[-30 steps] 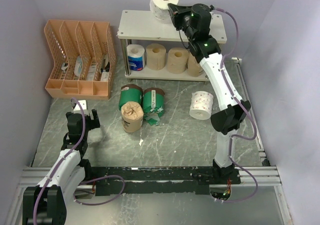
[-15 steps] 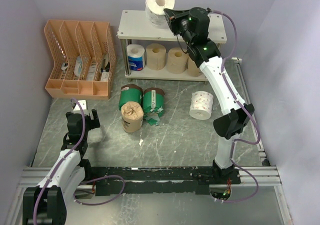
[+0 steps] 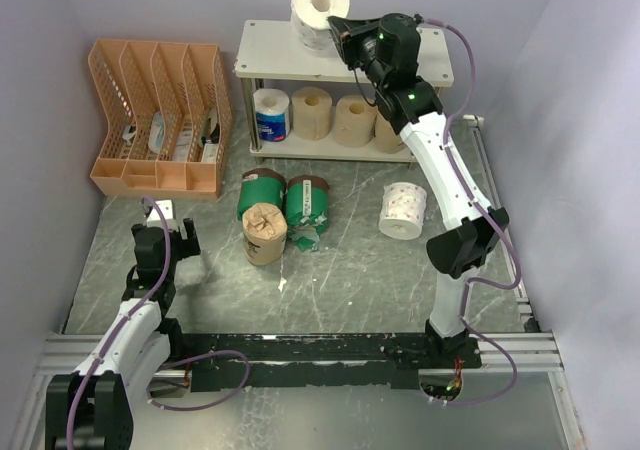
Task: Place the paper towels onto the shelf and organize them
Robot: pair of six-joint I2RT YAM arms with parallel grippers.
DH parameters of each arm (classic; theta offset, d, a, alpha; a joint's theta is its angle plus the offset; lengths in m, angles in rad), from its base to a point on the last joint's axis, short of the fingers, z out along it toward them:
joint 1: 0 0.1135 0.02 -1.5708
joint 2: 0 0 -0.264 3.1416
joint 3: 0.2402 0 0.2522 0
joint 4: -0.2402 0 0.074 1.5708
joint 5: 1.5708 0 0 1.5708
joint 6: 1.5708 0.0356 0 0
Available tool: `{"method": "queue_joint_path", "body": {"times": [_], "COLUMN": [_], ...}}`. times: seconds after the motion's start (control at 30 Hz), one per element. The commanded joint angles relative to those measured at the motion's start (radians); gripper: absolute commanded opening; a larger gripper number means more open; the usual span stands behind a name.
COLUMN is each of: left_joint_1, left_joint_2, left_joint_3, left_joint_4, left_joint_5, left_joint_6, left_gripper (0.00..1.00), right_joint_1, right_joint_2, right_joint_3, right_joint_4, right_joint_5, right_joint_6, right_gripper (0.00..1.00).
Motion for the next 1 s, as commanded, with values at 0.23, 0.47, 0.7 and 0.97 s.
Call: {"method": "queue_joint_path", "body": {"times": [0.23,0.47,0.7,0.97], "left_joint_1": [0.003,0.003,0.000,-0.026], "left_joint_2": [-0.017,-0.020,-0.022,-0.039], "left_joint_3": [-0.010,-0.011,-0.011,-0.012], "left_joint_4": [0.040,0.040,0.040,0.035], "left_joint_5": [0.012,0.010,0.008,-0.033], "left_joint_6": [-0.007,-0.008,-0.009,-0.012], "left_gripper": [0.94,0.94,0.94,0.94], "right_joint_1": [0.005,0.005,0.034,0.258], "right_joint_2": [-0.078,-0.064,-0.109,-0.761], "right_joint_3": [-0.102,-0.069,0.003,-1.016], "right_joint_4": [0.055,0.072,0.077,0.296], "right_joint_5": [0.002,-0.007,0.016,0.305], "right_joint_6": [-0.019,-0.068,-0.379,-1.329], "right_gripper": [0.14,0.48,1.00,1.00]}}
